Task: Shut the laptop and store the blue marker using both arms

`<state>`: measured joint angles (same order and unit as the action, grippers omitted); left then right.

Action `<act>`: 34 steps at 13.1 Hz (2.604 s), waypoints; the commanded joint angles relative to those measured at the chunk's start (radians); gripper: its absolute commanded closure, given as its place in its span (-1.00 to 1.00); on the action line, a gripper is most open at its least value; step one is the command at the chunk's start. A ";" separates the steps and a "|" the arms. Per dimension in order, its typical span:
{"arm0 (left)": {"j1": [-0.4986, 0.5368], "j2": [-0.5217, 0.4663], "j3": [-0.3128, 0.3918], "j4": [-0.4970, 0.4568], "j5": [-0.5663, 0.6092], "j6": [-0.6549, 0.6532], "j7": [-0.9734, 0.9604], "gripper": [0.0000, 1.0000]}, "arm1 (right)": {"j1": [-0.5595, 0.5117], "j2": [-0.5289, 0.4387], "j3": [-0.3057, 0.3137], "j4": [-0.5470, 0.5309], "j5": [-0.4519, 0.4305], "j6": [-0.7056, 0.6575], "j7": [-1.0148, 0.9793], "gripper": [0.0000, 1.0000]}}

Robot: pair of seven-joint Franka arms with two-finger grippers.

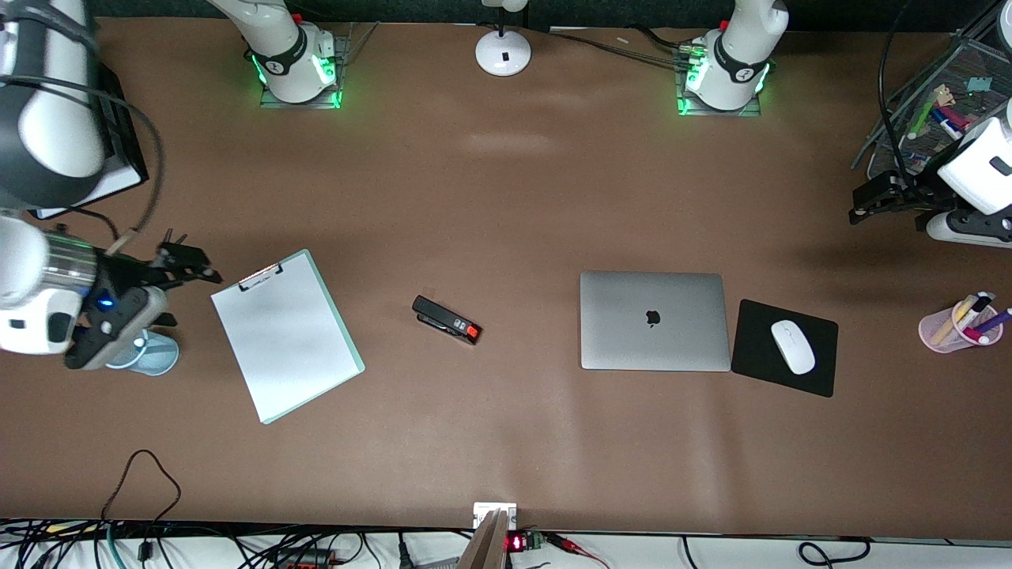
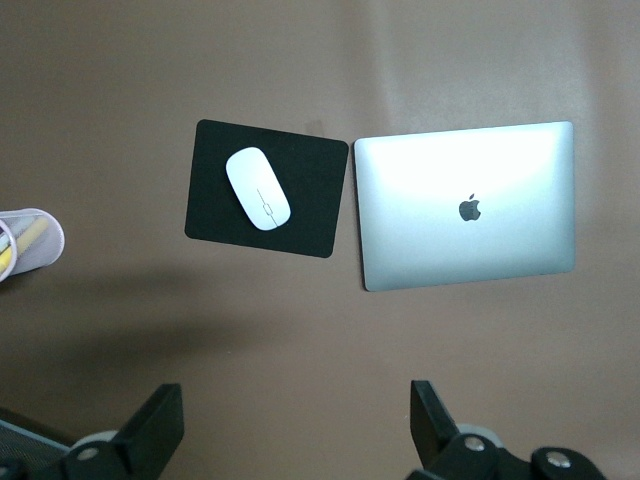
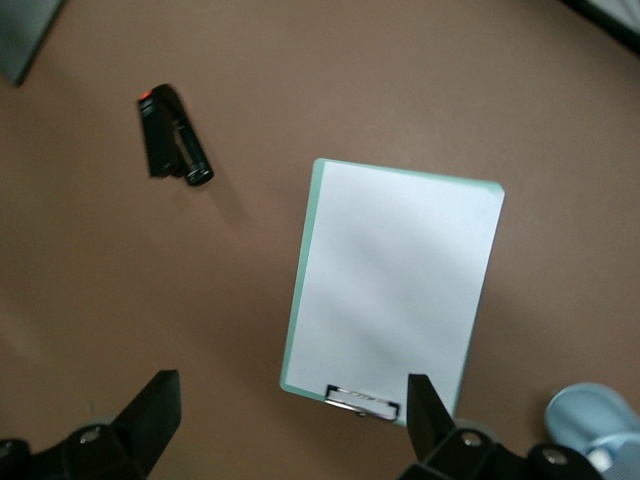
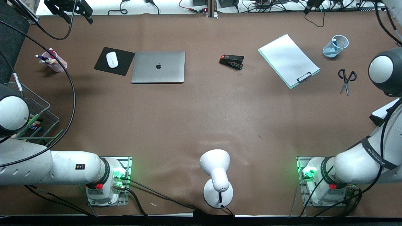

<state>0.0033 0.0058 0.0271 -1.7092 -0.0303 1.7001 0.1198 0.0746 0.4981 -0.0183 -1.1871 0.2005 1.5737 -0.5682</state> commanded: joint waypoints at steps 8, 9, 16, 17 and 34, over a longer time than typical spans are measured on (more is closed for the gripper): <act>-0.003 -0.010 -0.003 0.011 -0.003 -0.017 0.012 -1.00 | -0.027 -0.199 -0.025 -0.192 -0.253 -0.058 0.582 -1.00; -0.003 -0.009 -0.003 0.011 -0.003 -0.017 0.012 -1.00 | -0.063 -0.216 -0.025 -0.192 -0.253 -0.060 0.582 -1.00; -0.003 -0.003 -0.003 0.013 -0.003 -0.016 0.014 -1.00 | -0.125 -0.335 -0.020 -0.267 -0.239 -0.084 0.574 -1.00; -0.003 -0.004 -0.003 0.013 -0.003 -0.017 0.012 -1.00 | -0.125 -0.377 -0.019 -0.323 -0.237 -0.058 0.550 -1.00; -0.002 -0.003 -0.003 0.013 -0.003 -0.016 0.014 -1.00 | -0.127 -0.498 -0.023 -0.431 -0.202 -0.024 0.531 -1.00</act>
<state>-0.0005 0.0058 0.0258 -1.7074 -0.0303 1.7001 0.1198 -0.0497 0.0112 -0.0427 -1.6138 -0.0147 1.5540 -0.0230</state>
